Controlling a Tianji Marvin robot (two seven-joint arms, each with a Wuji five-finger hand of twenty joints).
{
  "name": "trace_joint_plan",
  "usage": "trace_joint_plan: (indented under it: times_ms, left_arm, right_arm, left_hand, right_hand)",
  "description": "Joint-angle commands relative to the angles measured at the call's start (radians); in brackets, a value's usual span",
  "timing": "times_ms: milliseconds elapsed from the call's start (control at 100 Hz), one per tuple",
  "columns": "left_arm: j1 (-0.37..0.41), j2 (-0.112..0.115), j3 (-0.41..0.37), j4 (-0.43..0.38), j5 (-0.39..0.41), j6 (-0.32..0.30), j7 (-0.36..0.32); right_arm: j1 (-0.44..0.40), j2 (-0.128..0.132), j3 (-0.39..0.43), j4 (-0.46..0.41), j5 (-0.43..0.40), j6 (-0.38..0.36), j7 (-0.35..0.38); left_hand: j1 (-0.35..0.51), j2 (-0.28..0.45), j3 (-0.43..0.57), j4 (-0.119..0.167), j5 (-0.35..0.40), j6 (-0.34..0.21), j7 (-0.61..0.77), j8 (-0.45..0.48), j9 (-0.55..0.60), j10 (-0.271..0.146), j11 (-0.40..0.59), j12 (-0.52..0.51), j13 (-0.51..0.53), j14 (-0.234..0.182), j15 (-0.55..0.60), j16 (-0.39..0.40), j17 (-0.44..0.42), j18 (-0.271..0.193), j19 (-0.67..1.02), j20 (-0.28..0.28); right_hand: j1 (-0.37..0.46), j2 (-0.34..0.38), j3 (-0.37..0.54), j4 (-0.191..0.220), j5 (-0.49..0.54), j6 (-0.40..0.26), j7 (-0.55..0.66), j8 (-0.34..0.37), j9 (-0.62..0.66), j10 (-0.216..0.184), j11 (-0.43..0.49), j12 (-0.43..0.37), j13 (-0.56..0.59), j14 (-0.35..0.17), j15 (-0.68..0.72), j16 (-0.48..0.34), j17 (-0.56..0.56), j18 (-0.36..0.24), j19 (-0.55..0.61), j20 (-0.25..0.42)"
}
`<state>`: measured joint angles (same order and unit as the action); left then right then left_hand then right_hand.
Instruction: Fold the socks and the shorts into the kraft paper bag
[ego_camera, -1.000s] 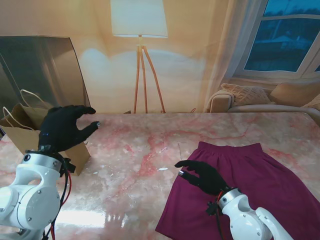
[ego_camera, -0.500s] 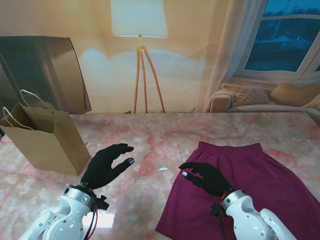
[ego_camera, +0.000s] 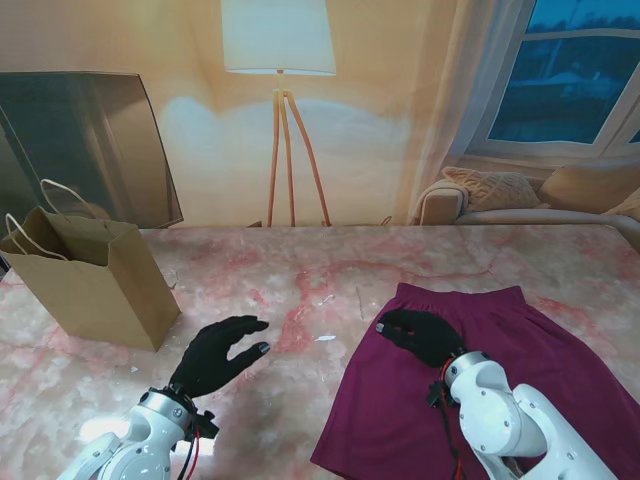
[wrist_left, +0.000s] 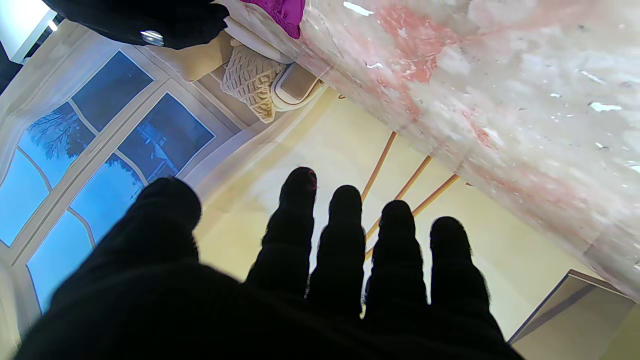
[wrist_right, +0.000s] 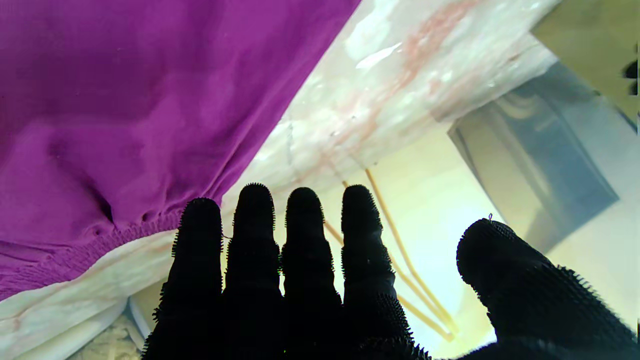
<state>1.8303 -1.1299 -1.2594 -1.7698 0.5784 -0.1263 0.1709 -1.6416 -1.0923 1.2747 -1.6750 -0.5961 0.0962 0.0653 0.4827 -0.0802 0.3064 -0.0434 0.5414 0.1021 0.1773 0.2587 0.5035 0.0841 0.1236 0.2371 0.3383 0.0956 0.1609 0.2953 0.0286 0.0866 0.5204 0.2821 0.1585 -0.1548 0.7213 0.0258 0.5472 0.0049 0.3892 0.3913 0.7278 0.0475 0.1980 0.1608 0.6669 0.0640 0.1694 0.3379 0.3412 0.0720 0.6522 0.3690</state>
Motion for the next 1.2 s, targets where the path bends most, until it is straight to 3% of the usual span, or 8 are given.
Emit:
trace_joint_plan:
  times_ms: [0, 290, 490, 620, 720, 1030, 1190]
  left_arm:
    - [0.001, -0.003, 0.001, 0.014, -0.008, -0.006, 0.002]
    - [-0.007, -0.003, -0.002, 0.040, -0.017, -0.021, 0.003]
    - [-0.006, -0.003, -0.010, 0.051, -0.019, -0.028, 0.002]
    - [0.000, -0.004, -0.022, 0.050, -0.019, -0.027, 0.006]
    - [0.005, -0.005, -0.031, 0.046, -0.016, -0.022, 0.009]
    - [0.021, -0.002, -0.056, 0.034, -0.004, -0.021, -0.002]
    - [0.006, 0.003, -0.062, 0.044, 0.008, -0.021, -0.017]
  right_arm:
    - [0.037, -0.002, -0.016, 0.034, -0.012, 0.022, 0.010]
    - [0.194, 0.004, -0.152, 0.178, -0.049, 0.207, 0.063]
    - [0.242, 0.008, -0.209, 0.241, -0.006, 0.223, 0.107]
    - [0.259, 0.009, -0.246, 0.270, 0.010, 0.178, 0.119]
    - [0.276, 0.006, -0.280, 0.304, 0.016, 0.100, 0.099]
    - [0.372, -0.022, -0.437, 0.444, 0.125, -0.114, 0.049]
    - [0.431, -0.035, -0.547, 0.493, 0.153, -0.198, 0.045]
  left_hand:
    - [0.006, 0.033, -0.027, 0.064, -0.005, -0.009, 0.006, 0.003, -0.038, -0.005, -0.010, -0.006, -0.035, -0.033, -0.013, -0.003, -0.010, -0.013, -0.002, -0.005]
    - [0.006, 0.032, -0.023, 0.065, -0.004, -0.013, 0.011, 0.007, -0.039, -0.005, -0.009, -0.006, -0.037, -0.035, -0.014, -0.002, -0.015, -0.006, -0.003, -0.002]
    - [0.009, 0.030, -0.021, 0.064, -0.001, -0.016, 0.015, 0.010, -0.040, -0.005, -0.009, -0.005, -0.036, -0.036, -0.014, -0.001, -0.016, -0.007, -0.005, 0.000]
    - [0.008, 0.030, -0.019, 0.064, 0.000, -0.017, 0.017, 0.011, -0.040, -0.005, -0.008, -0.004, -0.037, -0.035, -0.015, 0.000, -0.018, -0.007, -0.007, 0.000]
    - [0.009, 0.028, -0.017, 0.064, 0.001, -0.017, 0.019, 0.012, -0.038, -0.004, -0.008, -0.004, -0.037, -0.034, -0.015, 0.000, -0.019, -0.005, -0.009, 0.001]
    - [0.012, 0.025, -0.009, 0.063, 0.012, -0.004, 0.023, 0.013, -0.022, -0.004, -0.004, -0.001, -0.027, -0.033, -0.011, 0.003, -0.013, -0.005, -0.009, 0.004]
    - [0.035, 0.027, 0.017, 0.058, 0.043, 0.011, 0.027, 0.010, 0.003, -0.003, 0.007, 0.005, -0.011, -0.043, -0.003, 0.004, -0.010, -0.043, -0.002, 0.004]
  right_hand:
    - [-0.014, 0.001, 0.026, -0.044, 0.002, 0.019, -0.025, -0.021, 0.010, 0.038, -0.032, -0.020, -0.027, -0.004, -0.018, -0.020, -0.013, -0.033, -0.002, -0.034]
    - [-0.050, 0.020, -0.010, -0.040, -0.097, 0.017, -0.048, -0.021, -0.012, 0.105, -0.097, -0.053, -0.084, 0.059, -0.018, -0.032, -0.056, 0.011, 0.008, -0.058]
    - [-0.052, 0.032, -0.051, -0.038, -0.120, 0.006, -0.050, -0.016, 0.004, 0.103, -0.112, -0.061, -0.081, 0.060, -0.008, -0.029, -0.062, 0.016, 0.024, -0.062]
    - [-0.042, 0.036, -0.070, -0.033, -0.125, 0.019, -0.058, -0.016, 0.008, 0.073, -0.060, -0.032, -0.061, 0.039, 0.008, -0.007, -0.061, 0.010, 0.050, -0.054]
    - [-0.044, 0.036, -0.071, -0.032, -0.130, 0.007, -0.057, -0.013, -0.029, 0.054, -0.007, -0.003, -0.064, 0.026, 0.001, -0.001, -0.063, 0.001, 0.046, -0.056]
    - [-0.056, 0.030, -0.054, -0.032, -0.132, -0.014, -0.042, -0.007, -0.048, 0.042, 0.013, 0.006, -0.066, 0.013, -0.005, 0.000, -0.062, -0.009, 0.038, -0.056]
    - [-0.060, 0.031, -0.046, -0.032, -0.141, -0.022, -0.035, -0.005, -0.053, 0.032, 0.018, 0.008, -0.065, 0.003, -0.006, 0.001, -0.058, -0.017, 0.034, -0.055]
